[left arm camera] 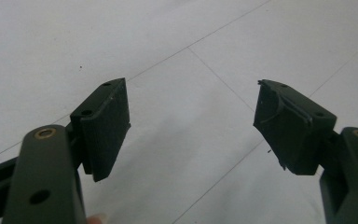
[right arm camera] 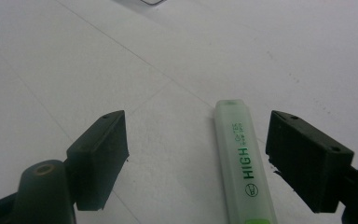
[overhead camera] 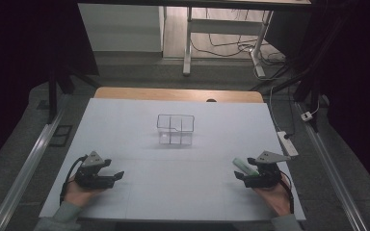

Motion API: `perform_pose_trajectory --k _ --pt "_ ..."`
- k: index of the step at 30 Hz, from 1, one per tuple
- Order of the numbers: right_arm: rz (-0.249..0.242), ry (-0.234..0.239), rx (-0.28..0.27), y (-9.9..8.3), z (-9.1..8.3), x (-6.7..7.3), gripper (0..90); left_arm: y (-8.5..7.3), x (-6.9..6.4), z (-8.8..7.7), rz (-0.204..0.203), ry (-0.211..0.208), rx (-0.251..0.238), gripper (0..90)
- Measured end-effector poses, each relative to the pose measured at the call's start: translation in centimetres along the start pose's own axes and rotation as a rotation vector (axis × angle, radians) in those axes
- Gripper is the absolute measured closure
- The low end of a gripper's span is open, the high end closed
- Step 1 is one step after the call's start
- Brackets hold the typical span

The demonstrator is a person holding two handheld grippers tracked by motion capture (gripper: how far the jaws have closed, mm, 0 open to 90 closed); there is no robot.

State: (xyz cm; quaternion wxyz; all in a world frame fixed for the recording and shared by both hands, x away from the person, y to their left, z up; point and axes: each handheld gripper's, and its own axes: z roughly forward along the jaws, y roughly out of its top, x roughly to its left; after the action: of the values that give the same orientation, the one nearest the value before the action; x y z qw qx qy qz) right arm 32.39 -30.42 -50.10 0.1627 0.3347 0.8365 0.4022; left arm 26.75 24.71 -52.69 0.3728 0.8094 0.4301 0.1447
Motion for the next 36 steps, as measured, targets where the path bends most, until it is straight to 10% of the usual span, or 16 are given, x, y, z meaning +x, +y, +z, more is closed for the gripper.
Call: perform_pose_trajectory --k 36 --pt "0.006 -0.001 -0.02 0.04 -0.34 0.16 23.9 0.01 0.05 -0.14 0.001 0.003 -0.005 26.7"
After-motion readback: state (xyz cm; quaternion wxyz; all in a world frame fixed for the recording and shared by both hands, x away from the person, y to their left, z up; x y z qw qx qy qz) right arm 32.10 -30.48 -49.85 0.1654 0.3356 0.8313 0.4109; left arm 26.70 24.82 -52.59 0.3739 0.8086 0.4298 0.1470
